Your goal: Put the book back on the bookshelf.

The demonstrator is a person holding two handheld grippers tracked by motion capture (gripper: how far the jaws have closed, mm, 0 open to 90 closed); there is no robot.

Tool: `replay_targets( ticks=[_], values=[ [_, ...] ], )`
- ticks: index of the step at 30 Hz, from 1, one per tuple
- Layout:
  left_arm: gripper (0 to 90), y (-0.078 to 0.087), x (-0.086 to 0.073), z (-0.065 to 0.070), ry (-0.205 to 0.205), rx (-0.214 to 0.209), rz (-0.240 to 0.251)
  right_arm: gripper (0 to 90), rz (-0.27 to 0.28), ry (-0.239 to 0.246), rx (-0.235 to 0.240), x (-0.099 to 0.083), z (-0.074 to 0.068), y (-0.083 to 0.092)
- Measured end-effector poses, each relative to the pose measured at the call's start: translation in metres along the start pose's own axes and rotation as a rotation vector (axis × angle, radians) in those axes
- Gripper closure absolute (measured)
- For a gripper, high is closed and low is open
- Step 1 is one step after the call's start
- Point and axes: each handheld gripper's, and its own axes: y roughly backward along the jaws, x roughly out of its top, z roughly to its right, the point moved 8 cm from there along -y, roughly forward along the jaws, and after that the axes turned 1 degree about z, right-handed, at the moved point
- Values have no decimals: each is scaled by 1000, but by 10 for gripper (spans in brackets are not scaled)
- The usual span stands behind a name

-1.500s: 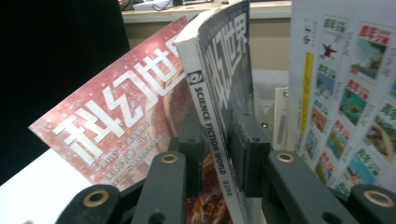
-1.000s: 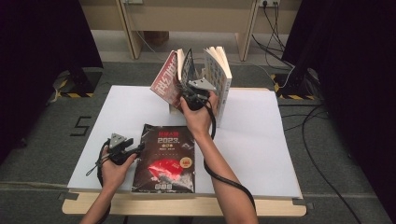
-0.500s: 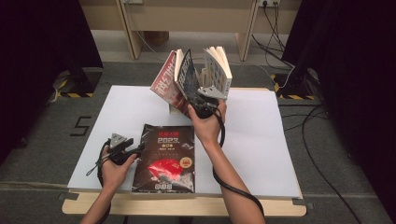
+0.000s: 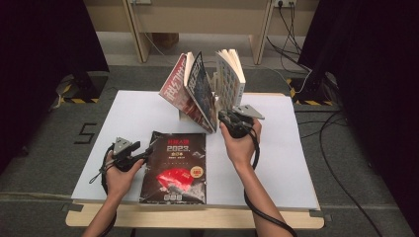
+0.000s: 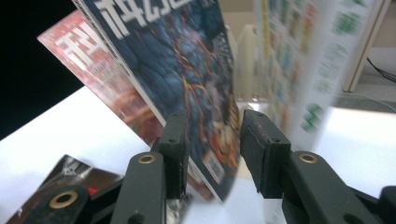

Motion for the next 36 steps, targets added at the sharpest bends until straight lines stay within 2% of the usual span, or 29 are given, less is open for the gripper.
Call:
replay_targets(
  ticks=[5, 10, 12, 19, 23, 30, 36],
  values=[
    [379, -7, 14, 12, -7, -32, 14, 623, -11, -7, -14, -9, 11, 15],
    [370, -19, 36, 24, -10, -74, 34, 619, -3, -20, -25, -15, 19, 28],
    [361, -26, 44, 28, -27, -83, 36, 618, -2, -19, -28, -19, 23, 33],
    [344, -48, 69, 43, -54, -106, 45, 617, -11, -42, -42, -31, 35, 41],
    [331, -58, 83, 52, -42, -137, 57, 616, -15, -58, -52, -37, 41, 45],
    [295, -73, 97, 61, -52, -154, 65, 616, -32, -72, -64, -51, 48, 48],
    [279, -83, 107, 69, -50, -176, 78, 615, -37, -84, -70, -55, 53, 50]
  ],
)
